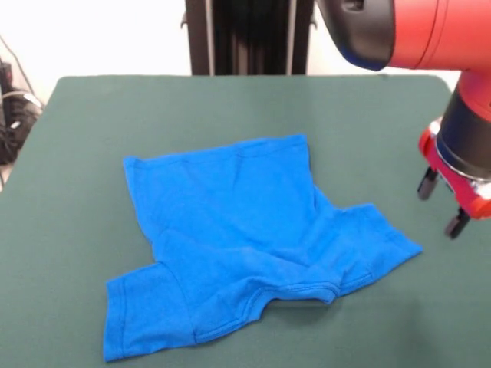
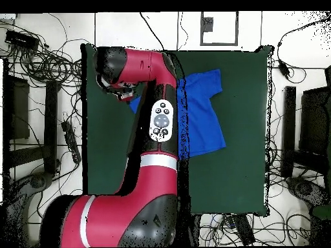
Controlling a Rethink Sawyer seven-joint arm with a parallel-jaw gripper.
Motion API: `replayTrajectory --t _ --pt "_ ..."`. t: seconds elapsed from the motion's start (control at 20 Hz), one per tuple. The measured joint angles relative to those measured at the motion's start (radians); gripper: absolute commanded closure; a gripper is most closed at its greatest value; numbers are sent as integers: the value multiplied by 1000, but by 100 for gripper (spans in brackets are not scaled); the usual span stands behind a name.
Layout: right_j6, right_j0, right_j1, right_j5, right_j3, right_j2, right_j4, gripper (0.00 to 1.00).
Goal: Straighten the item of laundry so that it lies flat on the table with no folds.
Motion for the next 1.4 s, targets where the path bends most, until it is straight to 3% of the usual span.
replayTrajectory --t 0.4,0.9,1.15,1.4 --pt "0 -2 34 8 -56 0 -49 0" --pt "0 -1 78 -10 -51 0 -99 0" --pt "0 -1 73 -61 -18 1 -125 0" --pt "0 -4 93 -223 -1 13 -130 0"
